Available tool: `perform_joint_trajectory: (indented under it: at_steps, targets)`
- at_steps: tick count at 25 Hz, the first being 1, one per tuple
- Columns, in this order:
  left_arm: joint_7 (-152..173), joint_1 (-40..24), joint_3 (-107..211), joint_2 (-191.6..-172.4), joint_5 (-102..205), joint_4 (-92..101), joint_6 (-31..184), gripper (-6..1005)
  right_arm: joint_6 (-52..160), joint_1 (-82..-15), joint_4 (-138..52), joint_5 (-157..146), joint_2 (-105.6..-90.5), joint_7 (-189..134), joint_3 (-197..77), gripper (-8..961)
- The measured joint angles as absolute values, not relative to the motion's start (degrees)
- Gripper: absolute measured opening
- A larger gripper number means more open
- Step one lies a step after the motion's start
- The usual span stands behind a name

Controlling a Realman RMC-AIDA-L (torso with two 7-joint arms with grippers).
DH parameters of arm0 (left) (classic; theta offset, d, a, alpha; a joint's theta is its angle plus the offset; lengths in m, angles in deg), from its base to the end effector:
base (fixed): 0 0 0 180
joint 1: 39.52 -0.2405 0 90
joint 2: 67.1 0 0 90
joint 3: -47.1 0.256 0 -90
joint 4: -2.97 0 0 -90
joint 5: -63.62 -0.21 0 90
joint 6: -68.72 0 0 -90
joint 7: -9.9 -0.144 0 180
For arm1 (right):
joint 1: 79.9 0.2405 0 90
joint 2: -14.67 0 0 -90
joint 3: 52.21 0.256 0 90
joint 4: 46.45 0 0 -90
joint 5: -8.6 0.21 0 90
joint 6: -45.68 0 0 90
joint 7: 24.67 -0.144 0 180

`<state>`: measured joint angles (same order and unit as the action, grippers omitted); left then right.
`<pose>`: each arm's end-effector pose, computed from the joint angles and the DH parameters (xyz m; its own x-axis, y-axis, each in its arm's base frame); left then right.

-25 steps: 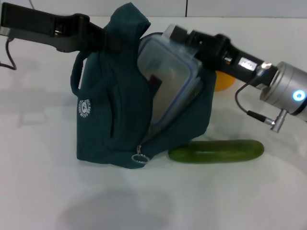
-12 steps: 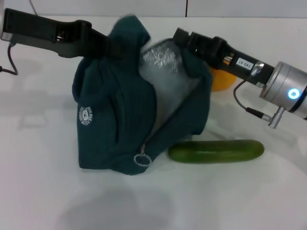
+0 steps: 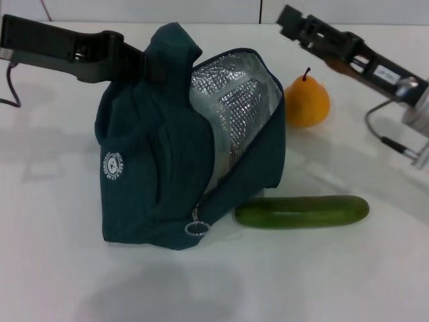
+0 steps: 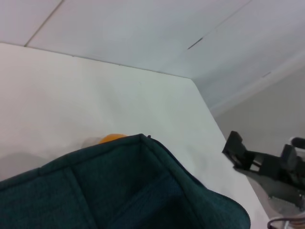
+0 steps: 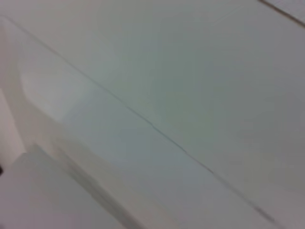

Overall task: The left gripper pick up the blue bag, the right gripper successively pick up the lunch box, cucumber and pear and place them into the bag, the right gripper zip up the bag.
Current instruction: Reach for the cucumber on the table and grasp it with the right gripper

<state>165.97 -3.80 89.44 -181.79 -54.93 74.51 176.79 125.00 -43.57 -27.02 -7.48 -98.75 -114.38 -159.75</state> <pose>-0.1745 0.3479 0.1036 0.3713 0.8780 0.3020 0.8961 -0.4240 0.1311 0.1790 0.3619 -0.0235 0.1222 -0.5777 -0.8071 -0.6296 -0.6737 0.3869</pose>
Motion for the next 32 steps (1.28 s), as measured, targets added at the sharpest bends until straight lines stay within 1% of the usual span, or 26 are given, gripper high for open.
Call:
perform_joint_trajectory:
  at_steps: [3,4,6,7,8,9,11,12,13,14,16,17,18,20,21,22,26,29,32]
  targets:
    - [166.0,-3.9,89.4,-181.74,-54.9,74.5,176.8,41,125.8,-43.8,-26.9,-11.4,-95.37,-113.1,-159.4,561]
    - [166.0,-3.9,89.4,-181.74,-54.9,74.5,176.8,41,126.3,-43.6,-26.5,-13.5,-93.75,-112.7,-159.3,601]
    - [165.9,-3.9,89.5,-181.73,-54.9,74.5,176.7,41,127.1,-42.4,-24.5,-19.2,-89.98,-112.4,-159.2,626]
    - [165.9,-4.0,89.4,-181.72,-54.9,74.5,176.7,41,127.3,-41.9,-23.8,-20.9,-88.91,-112.4,-159.1,639]
    - [165.9,-4.0,89.5,-181.72,-54.9,74.5,176.7,41,127.7,-40.8,-21.9,-25.4,-86.66,-113.1,-158.9,651]
    - [165.9,-4.1,89.5,-181.71,-54.9,74.5,176.7,41,128.0,-39.8,-20.3,-29.6,-84.99,-114.3,-158.3,664]
    - [165.9,-4.1,89.5,-181.70,-54.9,74.6,176.7,41,128.9,-37.8,-17.0,-39.4,-82.75,-117.5,-155.6,677]
    - [165.9,-4.2,89.5,-181.67,-54.9,74.7,176.7,41,129.5,-36.8,-15.1,-46.1,-82.09,-119.5,-152.9,683]
    - [165.9,-4.2,89.5,-181.67,-54.9,74.7,176.7,41,130.1,-36.1,-13.4,-51.8,-81.82,-121.1,-150.4,689]
    - [165.8,-4.2,89.5,-181.63,-54.9,74.7,176.8,41,131.0,-35.6,-11.3,-59.4,-81.89,-122.7,-146.6,696]
    - [165.7,-4.2,89.6,-181.62,-54.9,74.7,176.7,41,133.0,-35.3,-6.5,-72.5,-82.88,-124.7,-138.9,709]
    - [165.7,-4.2,89.7,-181.63,-54.9,74.7,176.7,41,134.0,-35.6,-3.6,-78.5,-83.72,-125.2,-135.1,715]
    - [165.7,-4.2,89.7,-181.65,-55.0,74.7,176.7,41,135.8,-36.0,0.8,-86.9,-85.30,-125.5,-130.2,721]
    - [165.6,-4.2,89.7,-181.67,-54.9,74.7,176.7,41,138.6,-36.6,6.5,-96.1,-87.60,-125.7,-124.5,734]
    - [165.6,-4.2,89.7,-181.67,-54.9,74.7,176.7,41,140.7,-36.7,10.4,-101.0,-89.20,-125.7,-121.3,743]
    - [165.6,-4.1,89.7,-181.68,-54.9,74.7,176.7,41,143.0,-36.6,13.2,-105.2,-90.29,-125.7,-119.4,753]
    - [165.9,-3.9,89.7,-181.70,-54.9,74.6,176.6,41,149.9,-34.9,19.8,-115.1,-93.88,-125.8,-117.8,791]
    - [166.0,-3.7,89.7,-181.70,-54.9,74.6,176.6,41,151.3,-33.7,21.2,-119.7,-96.71,-125.7,-118.4,810]
    - [166.1,-3.5,89.7,-181.67,-54.9,74.6,176.6,41,150.4,-33.1,20.4,-121.5,-97.97,-125.3,-120.8,811]
